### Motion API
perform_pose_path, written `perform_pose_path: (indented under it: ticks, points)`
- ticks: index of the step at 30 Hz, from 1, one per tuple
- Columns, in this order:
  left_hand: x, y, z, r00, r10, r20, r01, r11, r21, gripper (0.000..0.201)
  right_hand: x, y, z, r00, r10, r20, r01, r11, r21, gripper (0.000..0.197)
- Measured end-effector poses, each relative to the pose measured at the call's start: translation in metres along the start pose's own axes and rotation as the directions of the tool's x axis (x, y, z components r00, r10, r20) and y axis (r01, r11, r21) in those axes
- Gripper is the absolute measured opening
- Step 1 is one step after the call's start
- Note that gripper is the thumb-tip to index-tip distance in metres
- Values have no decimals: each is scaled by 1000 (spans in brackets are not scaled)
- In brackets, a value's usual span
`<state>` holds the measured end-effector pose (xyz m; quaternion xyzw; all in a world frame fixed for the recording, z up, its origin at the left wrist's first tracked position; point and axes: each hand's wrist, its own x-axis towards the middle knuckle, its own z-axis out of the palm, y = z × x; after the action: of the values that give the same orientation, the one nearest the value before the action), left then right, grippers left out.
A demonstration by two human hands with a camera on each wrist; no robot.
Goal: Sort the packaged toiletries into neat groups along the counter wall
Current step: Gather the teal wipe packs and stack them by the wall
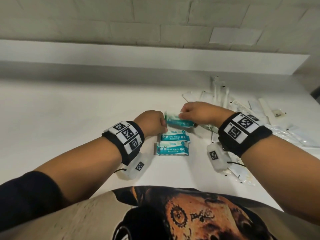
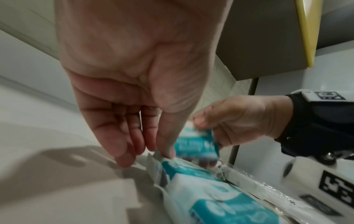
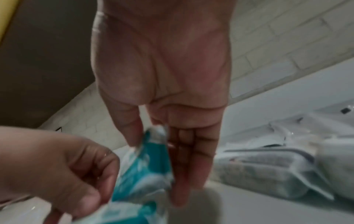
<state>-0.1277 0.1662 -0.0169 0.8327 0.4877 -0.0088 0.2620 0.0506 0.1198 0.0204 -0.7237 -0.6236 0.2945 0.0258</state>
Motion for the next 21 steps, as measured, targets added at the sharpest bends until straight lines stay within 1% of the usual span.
perform_pose_path:
  ticks: [1,3,6,10,11,12,14,16,17,18,20,21]
  points:
    - [0,-1,0,1000,-22,-5,22,1000,19,16,5,-2,4,999,-4,40,7,998,-64,29]
    - [0,-1,0,999,-53,-5,53,998,44,21,14,-2,12,1000,-6,22,9,985,-173,28]
    - [-1,0,2,998,-63,-4,63,997,53,24,23,2,16,1000,-8,-30,3,988,-155,27]
    - [0,1,1,998,-59,-15,60,997,52,26,26,0,21,998,-54,-16,50,981,-189,30]
    - [0,1,1,998,-55,-20,56,997,51,26,25,1,20,997,-71,-32,63,976,-208,31]
    - [1,1,1,998,-46,-32,47,998,43,26,23,3,17,993,-91,-77,71,971,-227,31]
    - [3,2,2,997,-25,-71,25,1000,-1,24,19,11,4,964,-109,-243,49,969,-241,29]
    - [6,4,1,995,16,-94,-18,999,-29,28,17,25,-13,920,-58,-388,-31,975,-218,27]
    - [7,7,1,995,47,-87,-50,998,-25,32,16,32,-17,917,-14,-400,-74,976,-204,27]
    - [8,9,1,995,77,-67,-78,997,-11,35,14,36,-18,932,28,-362,-110,972,-209,33]
    - [10,14,1,992,122,-11,-122,992,27,37,12,42,-8,974,102,-205,-162,938,-306,64]
    - [11,16,2,991,135,11,-135,990,36,36,11,44,-1,982,118,-148,-166,912,-374,76]
